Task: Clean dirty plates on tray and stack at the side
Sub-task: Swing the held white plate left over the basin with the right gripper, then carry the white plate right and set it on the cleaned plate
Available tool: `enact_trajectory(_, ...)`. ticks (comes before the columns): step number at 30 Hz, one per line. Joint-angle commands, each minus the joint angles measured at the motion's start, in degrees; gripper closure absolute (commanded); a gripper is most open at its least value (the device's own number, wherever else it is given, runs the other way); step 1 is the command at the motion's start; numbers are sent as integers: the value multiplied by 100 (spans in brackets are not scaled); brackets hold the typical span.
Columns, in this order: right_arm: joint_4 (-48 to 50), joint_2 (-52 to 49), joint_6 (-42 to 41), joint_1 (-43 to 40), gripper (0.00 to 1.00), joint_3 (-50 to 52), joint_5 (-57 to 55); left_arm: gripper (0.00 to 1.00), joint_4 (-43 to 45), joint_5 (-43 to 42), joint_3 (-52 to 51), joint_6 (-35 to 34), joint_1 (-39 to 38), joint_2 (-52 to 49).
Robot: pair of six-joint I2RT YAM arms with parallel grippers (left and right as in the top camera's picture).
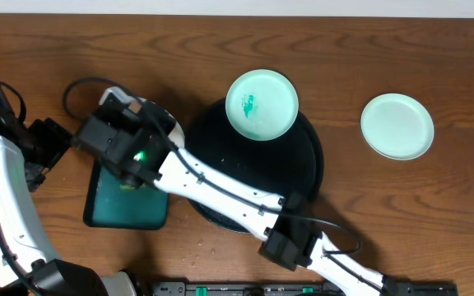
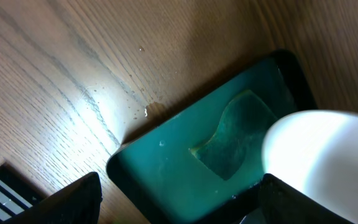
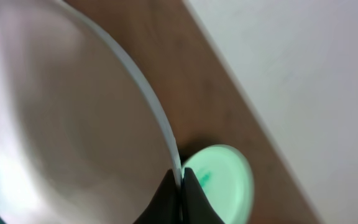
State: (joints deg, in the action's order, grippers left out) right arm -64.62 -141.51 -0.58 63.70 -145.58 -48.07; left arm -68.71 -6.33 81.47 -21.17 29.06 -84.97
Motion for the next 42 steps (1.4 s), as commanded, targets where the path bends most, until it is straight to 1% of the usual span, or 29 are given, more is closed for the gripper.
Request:
enact_trajectory(1,-271,105,-1005,-492,99,-144,1123,19,-26,-57,83,-48,28,9)
enact_trajectory(5,-551,417,-1655,-1123,99,-144,2603,19,-24,-57,61,-48,28,0)
enact_trajectory(8,-678,837,-1926,-1690,99,-144,3611,19,-24,-57,50,-48,22,-2)
enact_trajectory(11,-833,1290,-1945,-2299,99,-142,4538,19,-20,-59,50,-48,-15,-2)
enact_trajectory(14,-1257,1655,-2022,-2973,99,-142,5080,19,42,-57,13,-48,-160,-2)
enact_trajectory(19,-2470,1858,-1991,-4328,99,-142,5202,19,258,-55,-170,-48,-592,-13)
enact_trajectory(23,-3270,1838,-1705,-5554,99,138,5204,19,424,-55,-328,-50,-975,-131)
enact_trajectory(24,-3270,1838,-1596,-5788,99,280,5222,19,455,-55,-363,-48,-1051,-164)
enact_trajectory(29,-3204,1840,-1589,-6828,99,1126,5340,19,492,-57,-435,-46,-1335,-396)
enact_trajectory(32,-2955,1840,-1351,-7407,99,1794,5525,19,498,-55,-435,20,-1462,-533)
enact_trajectory(38,-2455,1840,-1222,-8266,99,2706,5611,19,586,-55,-435,59,-1554,-590)
enact_trajectory(42,-2046,1840,-1419,-8789,99,3171,5608,19,586,-55,-435,61,-1554,-590)
